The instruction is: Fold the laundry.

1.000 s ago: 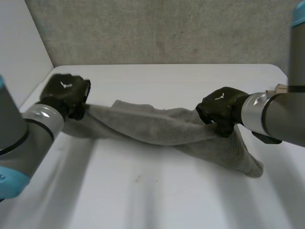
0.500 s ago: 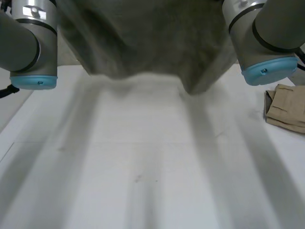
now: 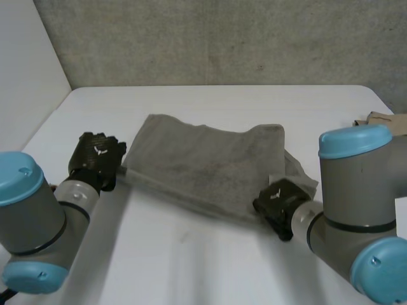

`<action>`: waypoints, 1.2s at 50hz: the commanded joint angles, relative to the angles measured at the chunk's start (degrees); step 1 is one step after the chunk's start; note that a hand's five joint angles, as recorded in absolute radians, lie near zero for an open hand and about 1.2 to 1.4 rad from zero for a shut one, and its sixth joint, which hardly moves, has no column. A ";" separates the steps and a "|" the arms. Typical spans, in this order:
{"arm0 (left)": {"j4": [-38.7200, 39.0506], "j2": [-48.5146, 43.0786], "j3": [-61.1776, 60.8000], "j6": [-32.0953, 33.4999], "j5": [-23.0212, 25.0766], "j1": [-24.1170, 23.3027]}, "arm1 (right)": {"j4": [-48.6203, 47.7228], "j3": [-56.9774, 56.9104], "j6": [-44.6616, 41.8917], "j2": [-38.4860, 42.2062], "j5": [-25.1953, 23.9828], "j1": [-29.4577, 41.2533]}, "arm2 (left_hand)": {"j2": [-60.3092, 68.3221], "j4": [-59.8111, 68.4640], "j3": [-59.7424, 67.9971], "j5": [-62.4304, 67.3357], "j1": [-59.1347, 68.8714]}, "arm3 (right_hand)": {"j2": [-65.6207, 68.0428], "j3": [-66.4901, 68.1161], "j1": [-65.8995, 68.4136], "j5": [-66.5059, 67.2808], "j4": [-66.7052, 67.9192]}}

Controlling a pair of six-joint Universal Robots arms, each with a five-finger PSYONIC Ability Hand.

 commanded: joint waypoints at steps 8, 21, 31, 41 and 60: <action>-0.75 3.97 -2.57 -0.23 0.06 1.45 | -7.09 -2.29 7.58 -9.08 -0.69 -4.61 | 11.56 11.31 11.66 14.22 15.21 | -53.54 -54.44 -42.42 -52.87 -54.92; -0.92 4.40 -3.62 0.04 -0.02 1.36 | 2.40 -14.68 -12.63 -0.04 -10.97 -6.38 | 11.56 11.31 11.66 14.22 15.21 | -45.98 -46.87 -34.86 -45.30 -47.36; -0.92 5.02 -3.97 0.04 -0.02 1.36 | 5.31 -22.33 -21.07 11.40 -13.00 -6.29 | 11.56 11.31 11.66 14.22 15.21 | -41.77 -42.66 -30.65 -41.10 -43.15; -1.01 5.02 -3.89 0.04 -0.02 1.71 | 4.60 -24.09 -25.29 16.67 -12.65 -6.46 | 11.56 11.31 11.66 14.22 15.21 | -32.01 -32.91 -20.90 -31.34 -33.39; -1.45 5.02 -3.89 0.04 -0.02 4.09 | 4.60 -24.62 -25.21 18.17 -12.73 -8.31 | 11.56 11.31 11.66 14.22 15.21 | -9.35 -10.24 1.77 -8.67 -10.73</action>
